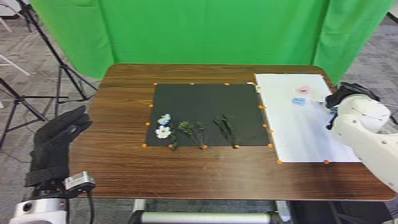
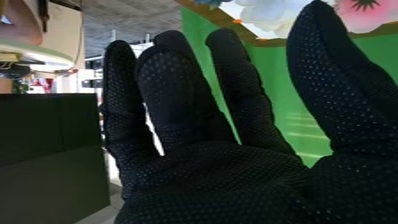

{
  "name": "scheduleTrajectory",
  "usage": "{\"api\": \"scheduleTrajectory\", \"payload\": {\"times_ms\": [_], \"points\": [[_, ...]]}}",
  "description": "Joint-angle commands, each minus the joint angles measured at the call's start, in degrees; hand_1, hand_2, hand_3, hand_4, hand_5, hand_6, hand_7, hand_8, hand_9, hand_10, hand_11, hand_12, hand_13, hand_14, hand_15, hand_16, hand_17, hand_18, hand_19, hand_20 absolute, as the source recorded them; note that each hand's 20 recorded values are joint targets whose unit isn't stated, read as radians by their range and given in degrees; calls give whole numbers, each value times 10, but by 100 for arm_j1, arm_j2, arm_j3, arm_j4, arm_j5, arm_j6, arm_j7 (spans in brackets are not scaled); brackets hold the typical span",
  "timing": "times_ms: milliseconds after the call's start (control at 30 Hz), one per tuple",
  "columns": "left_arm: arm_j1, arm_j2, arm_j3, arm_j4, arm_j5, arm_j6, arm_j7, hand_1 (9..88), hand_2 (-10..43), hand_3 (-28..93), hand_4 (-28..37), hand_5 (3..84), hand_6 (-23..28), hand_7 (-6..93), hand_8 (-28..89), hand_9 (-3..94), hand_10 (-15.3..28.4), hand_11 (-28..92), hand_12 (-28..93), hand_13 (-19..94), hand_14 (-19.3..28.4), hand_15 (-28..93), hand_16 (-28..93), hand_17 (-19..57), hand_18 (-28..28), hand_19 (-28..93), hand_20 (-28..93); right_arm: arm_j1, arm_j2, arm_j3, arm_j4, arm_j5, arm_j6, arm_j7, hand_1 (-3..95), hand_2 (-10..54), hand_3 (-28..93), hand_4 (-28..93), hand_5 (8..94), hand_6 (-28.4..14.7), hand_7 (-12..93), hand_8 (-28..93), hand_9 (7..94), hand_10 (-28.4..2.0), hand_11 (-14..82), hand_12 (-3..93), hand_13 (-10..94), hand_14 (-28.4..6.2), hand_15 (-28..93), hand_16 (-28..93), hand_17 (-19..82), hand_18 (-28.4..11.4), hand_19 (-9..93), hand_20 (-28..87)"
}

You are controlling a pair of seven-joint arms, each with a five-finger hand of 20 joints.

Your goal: Arrange flowers

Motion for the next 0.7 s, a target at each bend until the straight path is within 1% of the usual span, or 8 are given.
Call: {"api": "scheduleTrajectory", "payload": {"times_ms": [33,233,267,367,467,500,533,700], "points": [[-13,-48,44,28,-47,-13,42,261,34,808,-193,401,105,202,-118,311,190,413,103,181,233,655,-165,-131,187,511,133,12,-111,31,71,-92,-83,-4,317,-39,837,-243,492,-94,196,-124,491,-235,270,169,602,-136,858,129,226,-244,872,36],[-45,-22,72,36,-83,-13,70,261,34,807,-193,401,104,203,-118,312,190,414,102,181,233,655,-165,-131,187,512,132,-34,-174,52,118,-57,-135,19,319,-39,836,-245,492,-92,198,-126,495,-232,272,168,607,-134,861,129,227,-244,875,30],[-64,-53,64,39,-51,-33,28,260,34,808,-193,401,105,203,-118,312,190,414,102,181,233,655,-165,-131,187,512,132,-43,-191,62,133,-73,-143,26,319,-39,836,-245,492,-91,198,-126,495,-232,272,168,607,-134,861,130,227,-244,876,29],[-57,-81,58,38,-22,-49,19,260,34,809,-193,401,105,203,-119,312,190,413,101,181,233,655,-165,-131,187,513,131,-82,-206,93,160,-23,-156,60,318,-39,836,-245,492,-92,197,-125,495,-232,272,169,610,-134,862,129,227,-244,878,26],[-50,-55,68,37,-69,-19,70,261,34,808,-193,401,105,204,-119,312,190,414,102,181,233,656,-165,-131,187,513,131,-72,-261,127,213,-3,-216,72,319,-39,835,-246,492,-93,195,-125,497,-232,272,168,612,-133,864,129,229,-244,879,24],[-63,-87,58,43,-31,-60,29,261,34,808,-193,401,104,204,-119,312,190,414,102,182,233,655,-165,-131,187,513,131,-127,-261,182,195,31,-226,96,320,-39,834,-246,493,-94,193,-125,499,-231,272,168,613,-133,864,129,229,-243,880,23],[-61,-64,74,41,-62,-29,68,261,34,808,-193,401,104,204,-119,312,190,414,102,182,233,655,-165,-130,187,512,130,-128,-302,221,213,33,-262,96,320,-39,833,-246,494,-94,190,-125,502,-230,272,167,614,-132,865,128,230,-243,881,22],[-60,-75,77,38,-54,-29,59,260,34,809,-192,400,104,205,-119,312,190,414,101,181,234,655,-165,-130,187,513,129,-158,-378,297,266,91,-398,116,322,-38,831,-246,498,-97,180,-123,509,-226,275,164,622,-131,871,127,233,-244,885,16]]}}
